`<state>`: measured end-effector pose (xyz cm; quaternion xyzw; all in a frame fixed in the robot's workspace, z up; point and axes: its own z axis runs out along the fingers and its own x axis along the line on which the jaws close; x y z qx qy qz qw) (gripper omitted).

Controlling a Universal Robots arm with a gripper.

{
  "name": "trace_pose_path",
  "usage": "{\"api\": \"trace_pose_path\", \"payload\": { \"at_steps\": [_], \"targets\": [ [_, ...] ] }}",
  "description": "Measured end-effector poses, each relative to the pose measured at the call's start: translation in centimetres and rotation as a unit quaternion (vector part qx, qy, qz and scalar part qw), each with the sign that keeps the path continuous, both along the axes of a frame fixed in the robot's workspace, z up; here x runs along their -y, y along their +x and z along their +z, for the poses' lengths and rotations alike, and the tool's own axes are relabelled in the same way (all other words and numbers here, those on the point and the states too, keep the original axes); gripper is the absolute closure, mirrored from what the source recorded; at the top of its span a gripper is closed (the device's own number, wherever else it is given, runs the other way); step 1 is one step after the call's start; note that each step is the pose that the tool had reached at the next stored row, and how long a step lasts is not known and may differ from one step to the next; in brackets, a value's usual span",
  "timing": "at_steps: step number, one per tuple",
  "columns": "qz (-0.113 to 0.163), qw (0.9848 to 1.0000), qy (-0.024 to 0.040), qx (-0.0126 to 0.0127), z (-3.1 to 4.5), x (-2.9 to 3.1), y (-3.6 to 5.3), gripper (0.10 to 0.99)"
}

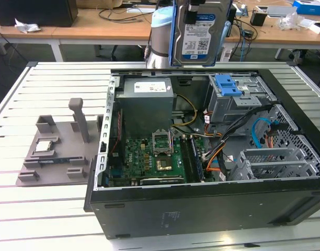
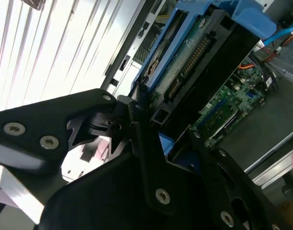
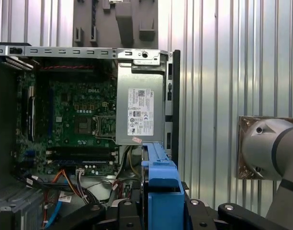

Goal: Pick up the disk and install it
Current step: 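Pick up the disk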

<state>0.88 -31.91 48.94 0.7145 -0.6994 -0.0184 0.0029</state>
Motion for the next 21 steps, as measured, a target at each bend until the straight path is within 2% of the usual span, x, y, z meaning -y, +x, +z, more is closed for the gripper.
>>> {"api": "trace_pose_path", "payload": {
  "at_steps": [2, 6, 8, 10, 15, 16, 21],
  "targets": [
    [0.000, 1.0000, -0.0001, 0.0000, 0.01, 0.00, 0.32, 0.718],
    [0.000, 1.0000, 0.0000, 0.0000, 0.00, 0.02, 0.36, 0.718],
    [0.000, 1.0000, 0.0000, 0.0000, 0.01, 0.33, 0.37, 0.718],
    [0.000, 1.0000, 0.0002, 0.0000, 0.00, 1.27, 0.37, 0.718],
    [0.000, 1.0000, 0.0002, 0.0000, 0.00, 2.57, 0.36, 0.718],
    [0.000, 1.0000, 0.0002, 0.0000, -0.01, 3.17, 0.36, 0.718],
    [0.000, 1.0000, 0.0002, 0.0000, -0.05, 4.70, 0.37, 0.718]
  ]
}}
